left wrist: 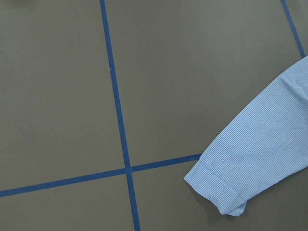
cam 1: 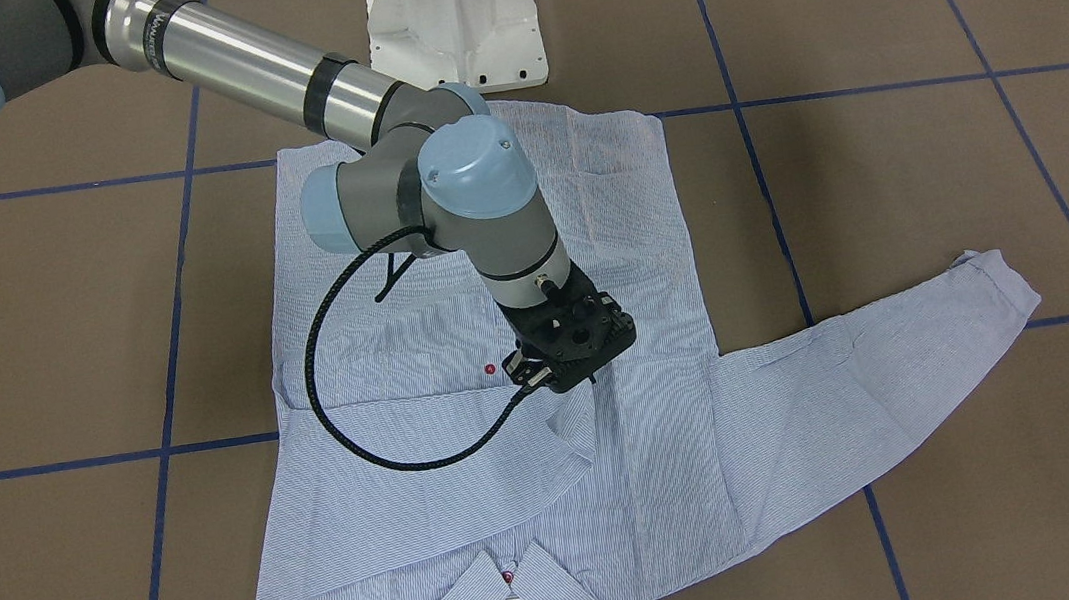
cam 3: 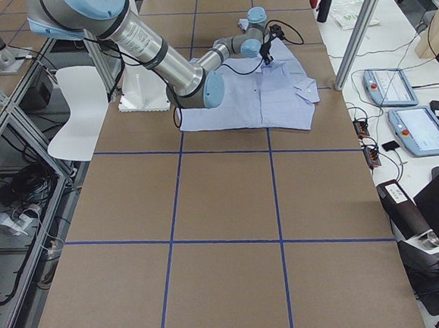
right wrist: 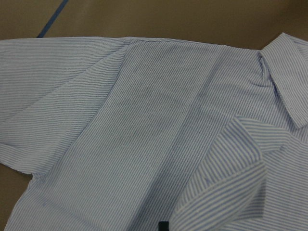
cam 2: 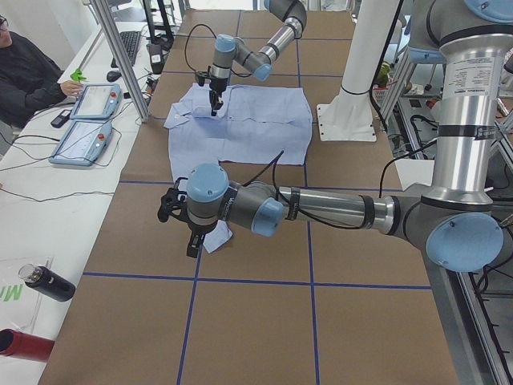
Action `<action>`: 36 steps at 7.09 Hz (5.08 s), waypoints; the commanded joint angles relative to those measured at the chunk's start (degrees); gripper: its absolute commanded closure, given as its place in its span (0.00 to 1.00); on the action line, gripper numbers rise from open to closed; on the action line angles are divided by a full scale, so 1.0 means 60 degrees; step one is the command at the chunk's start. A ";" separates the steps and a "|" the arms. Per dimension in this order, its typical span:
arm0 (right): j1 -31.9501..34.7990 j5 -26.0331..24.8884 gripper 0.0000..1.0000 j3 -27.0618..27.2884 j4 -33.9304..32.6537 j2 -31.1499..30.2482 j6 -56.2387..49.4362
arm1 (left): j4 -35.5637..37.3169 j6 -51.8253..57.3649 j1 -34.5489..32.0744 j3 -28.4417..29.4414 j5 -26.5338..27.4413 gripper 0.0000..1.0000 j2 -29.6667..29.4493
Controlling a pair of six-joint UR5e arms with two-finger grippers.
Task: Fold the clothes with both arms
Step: 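Lay the sleeve across the shirt front with the right gripper, then open the right gripper and move it toward the shoulder seam, then grasp the other sleeve cuff with the left gripper while right gripper holds near shoulder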
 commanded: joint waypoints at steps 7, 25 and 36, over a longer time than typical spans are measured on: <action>-0.1035 -0.1753 0.03 -0.0406 0.0031 0.0482 0.0102 | 0.0011 0.0044 -0.0002 0.0140 -0.0002 0.01 0.0045; 0.2539 0.2407 0.01 0.6038 -0.8480 -0.2593 -0.1963 | -0.5980 -1.1572 0.6355 0.1384 0.6238 0.02 0.0924; 0.2598 0.2378 0.01 0.6492 -0.8451 -0.3076 -0.1978 | -0.5733 -1.1484 0.6590 0.0906 0.5947 1.00 0.0630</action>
